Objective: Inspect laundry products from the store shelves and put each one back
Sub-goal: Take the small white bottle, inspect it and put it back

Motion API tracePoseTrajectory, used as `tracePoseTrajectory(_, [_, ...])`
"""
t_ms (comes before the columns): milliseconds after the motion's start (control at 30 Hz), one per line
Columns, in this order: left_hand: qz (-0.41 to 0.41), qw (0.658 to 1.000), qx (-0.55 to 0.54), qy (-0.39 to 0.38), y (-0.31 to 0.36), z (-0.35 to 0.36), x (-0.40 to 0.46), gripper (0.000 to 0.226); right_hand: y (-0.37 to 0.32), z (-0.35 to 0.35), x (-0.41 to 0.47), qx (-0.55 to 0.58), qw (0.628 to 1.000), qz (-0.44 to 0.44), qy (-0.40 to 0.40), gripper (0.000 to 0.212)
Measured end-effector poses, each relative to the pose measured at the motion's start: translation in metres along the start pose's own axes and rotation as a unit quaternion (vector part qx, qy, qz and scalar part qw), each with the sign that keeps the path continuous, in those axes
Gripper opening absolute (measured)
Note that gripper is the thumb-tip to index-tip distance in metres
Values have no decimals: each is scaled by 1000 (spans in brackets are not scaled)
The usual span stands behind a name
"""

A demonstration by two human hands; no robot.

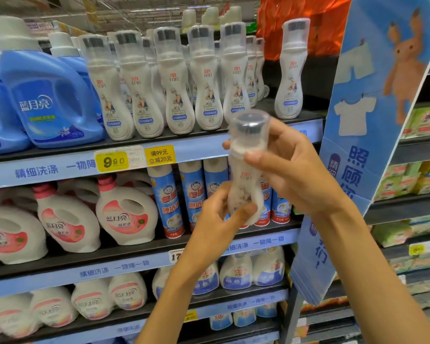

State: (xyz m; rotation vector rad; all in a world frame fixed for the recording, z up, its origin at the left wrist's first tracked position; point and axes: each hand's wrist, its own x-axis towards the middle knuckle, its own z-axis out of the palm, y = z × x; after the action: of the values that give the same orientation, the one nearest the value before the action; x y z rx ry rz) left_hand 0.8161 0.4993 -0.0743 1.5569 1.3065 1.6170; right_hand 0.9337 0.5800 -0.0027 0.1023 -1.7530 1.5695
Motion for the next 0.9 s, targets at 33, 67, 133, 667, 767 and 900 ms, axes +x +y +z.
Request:
tracePoseTrajectory(33, [-4,1000,0,-15,1,2,-2,41,-1,-2,2,14,1000,7,18,42])
tracePoseTrajectory(67, [-9,1000,-4,-22,3,4,-4,46,-1,-5,4,31,999,14,36,42])
tracePoseTrajectory(133, [-25,999,-22,-13,5,6,-7,46,0,-7,5,57,996,24,70,48])
tracePoseTrajectory(667, [-35,992,-89,87,10,8,-11,43,9,-9,9,91,988,55,110,50])
tracePoseTrajectory(767, [-54,991,-93,84,8,6,-11,28,14,-9,9,98,986,60,123,47])
tracePoseTrajectory(900, [-66,994,-64,64,5,8,-10,10,21,-6,7,90,988,77,97,53])
